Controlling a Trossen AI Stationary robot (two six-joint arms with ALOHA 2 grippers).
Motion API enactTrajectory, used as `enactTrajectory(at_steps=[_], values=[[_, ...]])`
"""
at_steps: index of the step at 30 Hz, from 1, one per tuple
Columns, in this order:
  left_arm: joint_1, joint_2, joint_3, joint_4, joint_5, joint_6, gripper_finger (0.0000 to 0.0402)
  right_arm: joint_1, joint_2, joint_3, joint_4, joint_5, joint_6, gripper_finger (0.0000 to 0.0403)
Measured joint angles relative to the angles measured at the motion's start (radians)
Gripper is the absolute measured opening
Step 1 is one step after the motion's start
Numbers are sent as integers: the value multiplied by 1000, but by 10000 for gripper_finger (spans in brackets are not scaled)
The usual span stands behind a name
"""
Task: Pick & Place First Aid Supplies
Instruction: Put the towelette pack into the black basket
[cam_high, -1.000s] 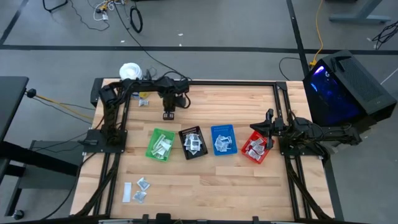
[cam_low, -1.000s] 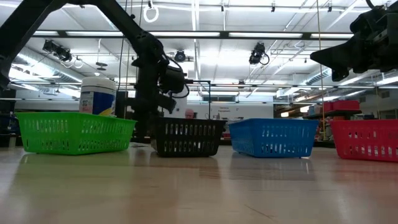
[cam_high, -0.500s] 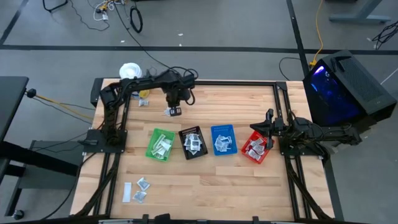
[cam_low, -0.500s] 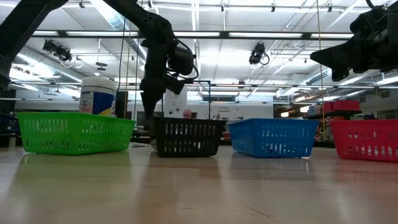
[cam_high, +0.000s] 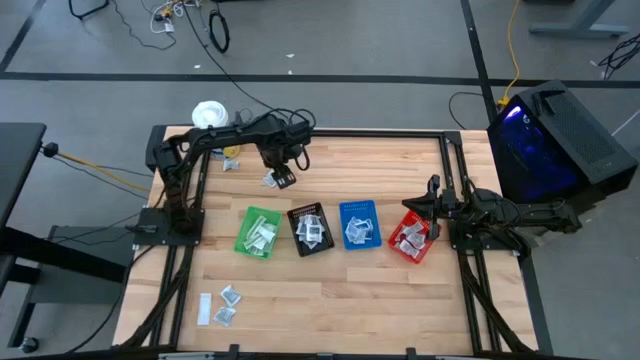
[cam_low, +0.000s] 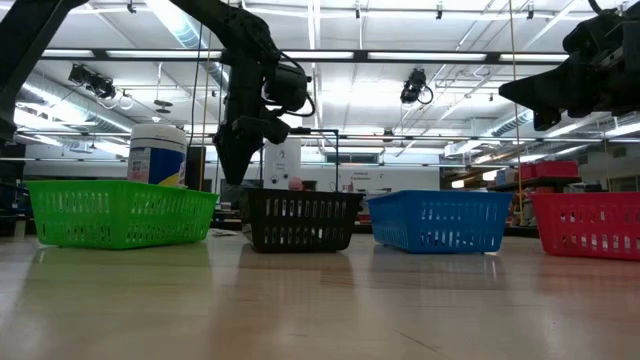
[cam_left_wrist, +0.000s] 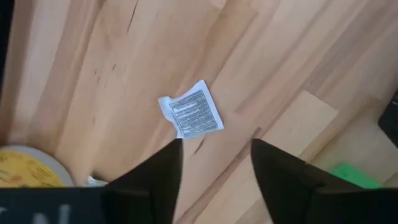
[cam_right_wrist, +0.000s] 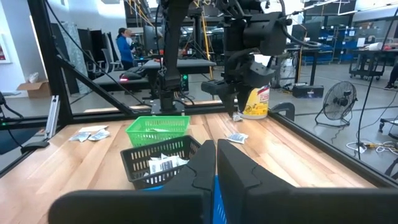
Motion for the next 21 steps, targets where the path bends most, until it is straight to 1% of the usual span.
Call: enactTrajectory(at_steps=[6, 9, 12, 16, 21], values=[[-7, -10, -82, 25, 4, -125, 269, 0, 0, 0, 0, 0, 0, 23], [17, -10, -110, 32, 7, -198, 300, 0, 0, 0, 0, 0, 0, 23], [46, -10, -125, 57, 3, -234, 327, 0, 0, 0, 0, 0, 0, 23], [68, -10, -149, 131, 8, -260, 351, 0, 0, 0, 0, 0, 0, 23], [80, -10, -197, 244, 68, -229, 362, 0, 0, 0, 0, 0, 0, 23]])
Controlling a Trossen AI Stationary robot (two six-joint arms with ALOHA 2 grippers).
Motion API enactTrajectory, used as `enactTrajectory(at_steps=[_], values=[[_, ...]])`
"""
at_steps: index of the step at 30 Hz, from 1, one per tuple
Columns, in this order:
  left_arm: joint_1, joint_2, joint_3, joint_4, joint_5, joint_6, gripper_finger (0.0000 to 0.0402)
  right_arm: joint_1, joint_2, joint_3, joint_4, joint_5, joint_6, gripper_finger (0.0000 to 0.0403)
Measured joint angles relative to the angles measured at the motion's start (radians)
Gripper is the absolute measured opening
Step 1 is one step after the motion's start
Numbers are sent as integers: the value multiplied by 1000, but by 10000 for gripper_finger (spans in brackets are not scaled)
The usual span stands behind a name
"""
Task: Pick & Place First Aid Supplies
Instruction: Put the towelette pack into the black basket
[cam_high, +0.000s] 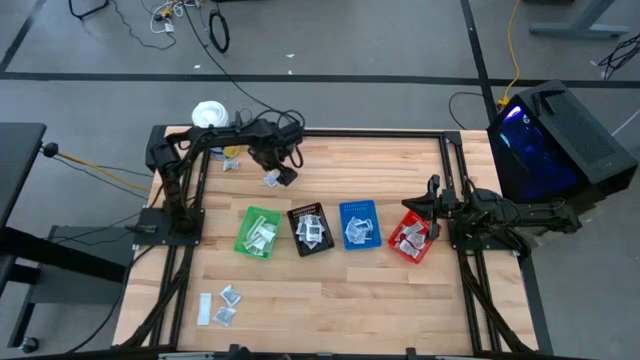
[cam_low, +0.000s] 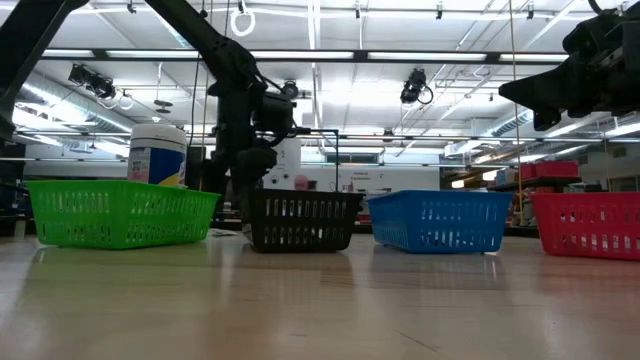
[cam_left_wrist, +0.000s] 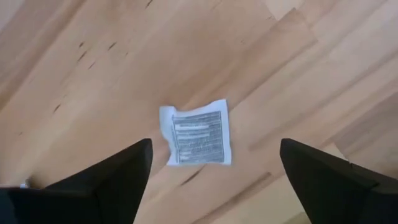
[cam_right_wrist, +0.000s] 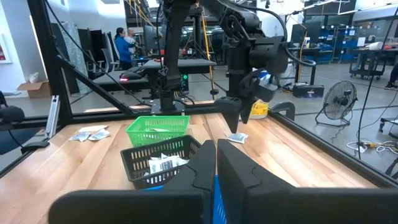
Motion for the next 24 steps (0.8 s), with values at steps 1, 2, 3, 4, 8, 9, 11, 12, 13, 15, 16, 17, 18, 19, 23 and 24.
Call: enactTrajectory(at_steps=[1, 2, 3, 4, 8, 9, 11, 12, 13, 15, 16, 17, 18, 19, 23, 24], values=[[3, 0, -10, 13, 2, 0, 362, 0, 0, 0, 0, 0, 0, 23], [7, 0, -19, 24, 2, 0, 361, 0, 0, 0, 0, 0, 0, 23], [11, 0, -26, 28, 1, 1, 361, 0, 0, 0, 0, 0, 0, 23], [15, 0, -35, 29, -1, 2, 360, 0, 0, 0, 0, 0, 0, 23], [25, 2, -66, 40, -5, 2, 360, 0, 0, 0, 0, 0, 0, 23], [25, 2, -72, 43, -3, 2, 360, 0, 0, 0, 0, 0, 0, 23], [23, 2, -84, 60, -1, 3, 360, 0, 0, 0, 0, 0, 0, 23], [23, 2, -89, 72, 3, 3, 360, 0, 0, 0, 0, 0, 0, 23], [23, 2, -96, 84, 14, 3, 360, 0, 0, 0, 0, 0, 0, 23], [24, 2, -106, 97, 35, 3, 360, 0, 0, 0, 0, 0, 0, 23], [25, 2, -108, 102, 38, 2, 360, 0, 0, 0, 0, 0, 0, 23], [26, 2, -109, 107, 39, -4, 360, 0, 0, 0, 0, 0, 0, 23], [27, 2, -108, 109, 35, -11, 360, 0, 0, 0, 0, 0, 0, 23], [28, 3, -108, 107, 31, -20, 360, 0, 0, 0, 0, 0, 0, 23], [30, 3, -108, 107, 29, -43, 360, 0, 0, 0, 0, 0, 0, 23], [31, 3, -108, 107, 29, -49, 360, 0, 0, 0, 0, 0, 0, 23]])
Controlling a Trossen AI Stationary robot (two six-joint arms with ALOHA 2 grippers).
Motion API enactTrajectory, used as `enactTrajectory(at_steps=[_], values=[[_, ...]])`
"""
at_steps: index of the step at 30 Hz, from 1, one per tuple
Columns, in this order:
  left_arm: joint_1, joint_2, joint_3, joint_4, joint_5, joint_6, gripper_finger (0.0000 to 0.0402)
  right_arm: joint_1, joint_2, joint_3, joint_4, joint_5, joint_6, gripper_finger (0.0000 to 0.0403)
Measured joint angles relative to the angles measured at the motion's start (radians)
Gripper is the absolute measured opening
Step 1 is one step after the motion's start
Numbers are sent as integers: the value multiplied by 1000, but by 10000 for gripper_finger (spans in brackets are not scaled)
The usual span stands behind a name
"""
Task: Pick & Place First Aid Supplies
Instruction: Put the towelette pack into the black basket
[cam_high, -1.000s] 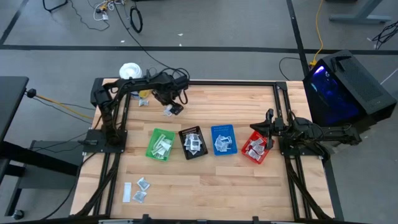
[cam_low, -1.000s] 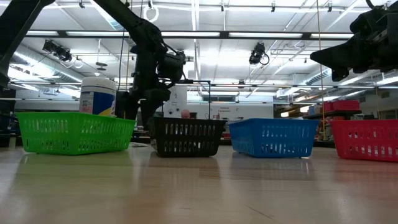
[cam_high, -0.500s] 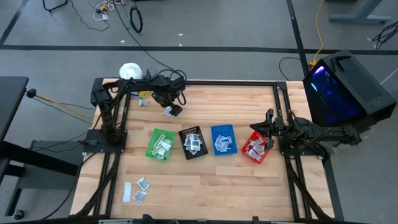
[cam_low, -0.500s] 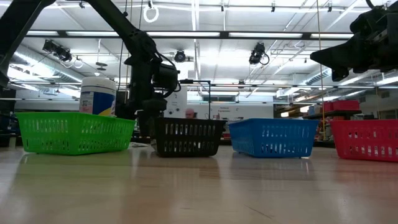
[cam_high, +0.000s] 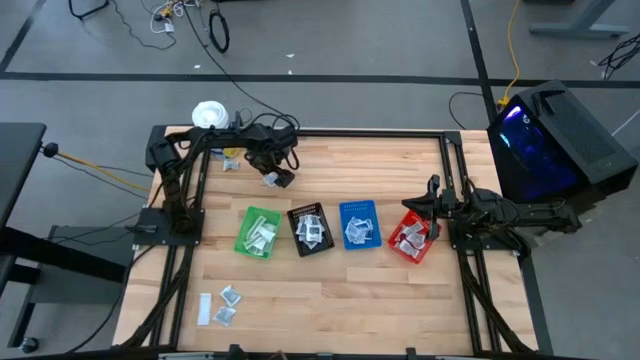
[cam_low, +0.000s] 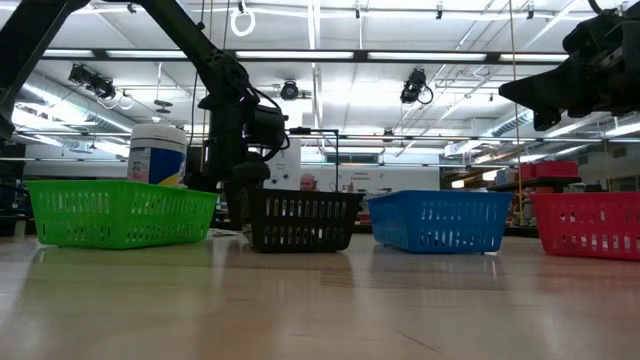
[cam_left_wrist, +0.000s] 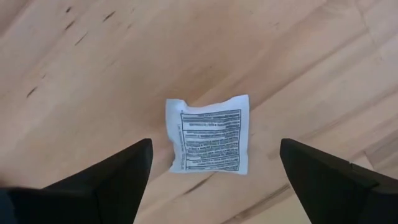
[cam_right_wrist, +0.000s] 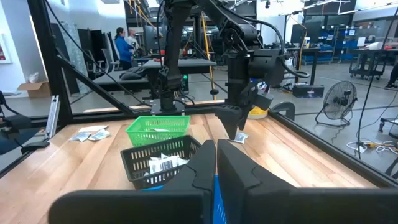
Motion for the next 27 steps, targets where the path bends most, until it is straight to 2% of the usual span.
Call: enactTrajectory(at_steps=[14, 18, 27], values=[[2, 42, 0, 6, 3, -7, 350, 0, 0, 0, 0, 0, 0, 23], [2, 42, 0, 5, 4, -11, 306, 0, 0, 0, 0, 0, 0, 23], [0, 42, 0, 6, 4, -29, 173, 0, 0, 0, 0, 0, 0, 23]])
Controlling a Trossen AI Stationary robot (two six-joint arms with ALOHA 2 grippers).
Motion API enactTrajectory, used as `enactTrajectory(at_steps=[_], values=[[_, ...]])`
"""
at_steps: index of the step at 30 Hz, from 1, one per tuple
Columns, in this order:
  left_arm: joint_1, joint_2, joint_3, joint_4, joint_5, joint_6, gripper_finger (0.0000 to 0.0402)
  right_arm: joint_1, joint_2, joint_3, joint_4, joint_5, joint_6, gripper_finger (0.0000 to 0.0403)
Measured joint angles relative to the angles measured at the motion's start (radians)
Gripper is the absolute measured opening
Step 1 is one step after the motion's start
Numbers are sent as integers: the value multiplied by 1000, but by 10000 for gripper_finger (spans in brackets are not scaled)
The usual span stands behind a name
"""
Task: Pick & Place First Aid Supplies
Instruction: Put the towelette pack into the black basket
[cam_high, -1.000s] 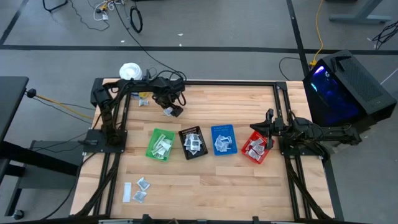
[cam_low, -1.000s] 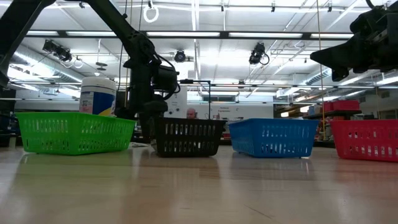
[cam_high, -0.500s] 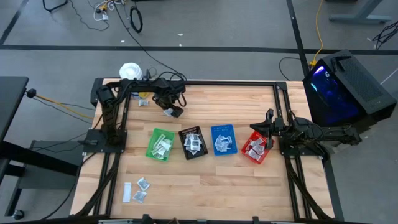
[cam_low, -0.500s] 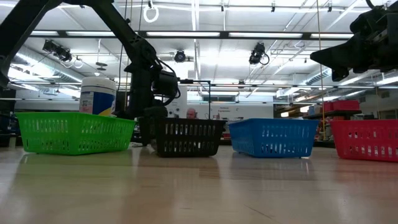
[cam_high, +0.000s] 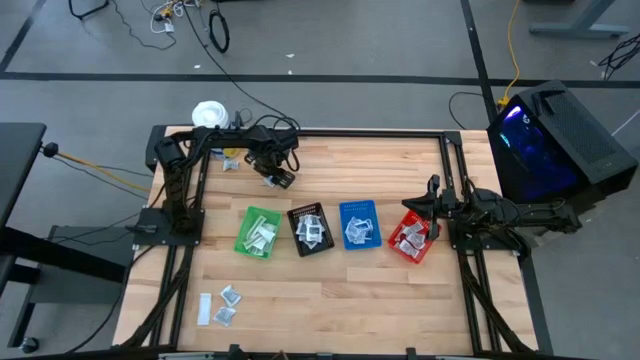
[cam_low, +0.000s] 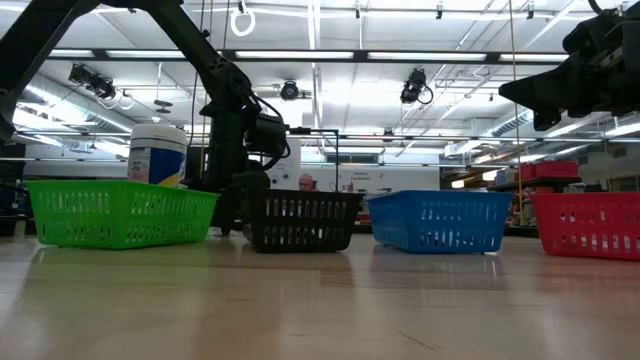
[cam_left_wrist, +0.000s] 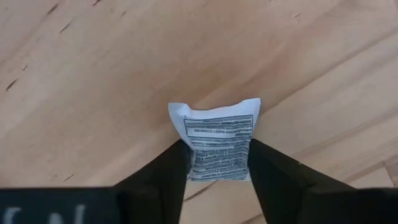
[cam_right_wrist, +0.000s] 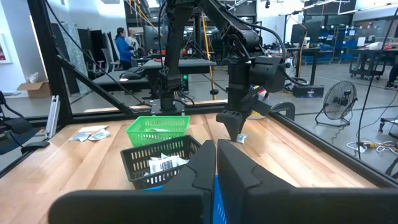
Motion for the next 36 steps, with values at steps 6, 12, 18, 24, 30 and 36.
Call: enactTrajectory(at_steps=[6, 12, 18, 24, 30, 36], values=[[-12, 0, 0, 0, 0, 1, 133, 0, 0, 0, 0, 0, 0, 23], [-16, -6, 2, -26, 4, 11, 130, 0, 0, 0, 0, 0, 0, 23], [-26, -31, 43, -124, 15, 28, 139, 0, 0, 0, 0, 1, 0, 23], [-77, -82, 123, -164, 16, 35, 142, 0, 0, 0, 0, 0, 0, 23], [-181, -90, 234, -201, 18, 52, 142, 0, 0, 0, 0, 0, 0, 23], [-282, -91, 304, -198, 27, 57, 142, 0, 0, 0, 0, 0, 0, 23]])
